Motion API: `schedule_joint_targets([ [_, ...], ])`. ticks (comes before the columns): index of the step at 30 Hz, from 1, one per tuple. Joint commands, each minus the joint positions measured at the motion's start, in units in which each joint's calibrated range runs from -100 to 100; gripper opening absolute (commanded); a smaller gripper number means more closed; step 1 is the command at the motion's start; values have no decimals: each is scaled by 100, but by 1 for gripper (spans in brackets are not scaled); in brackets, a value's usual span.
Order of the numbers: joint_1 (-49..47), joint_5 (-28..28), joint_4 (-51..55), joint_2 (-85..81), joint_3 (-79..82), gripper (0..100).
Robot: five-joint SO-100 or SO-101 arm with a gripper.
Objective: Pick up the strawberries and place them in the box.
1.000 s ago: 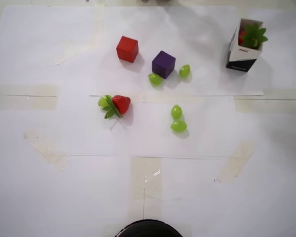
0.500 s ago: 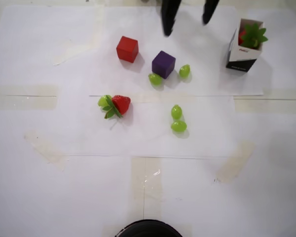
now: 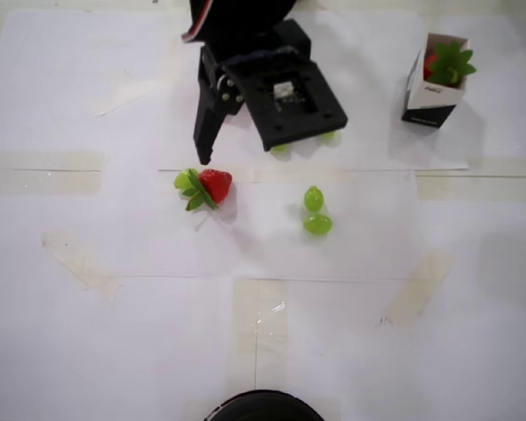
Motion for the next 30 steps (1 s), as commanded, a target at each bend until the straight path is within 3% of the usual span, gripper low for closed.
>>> schedule_joint_targets([
  [1, 147, 73, -430, -19, -9, 30],
  [24, 346, 54, -928, 909, 46, 29],
  [30, 324, -15, -928, 952, 37, 25],
])
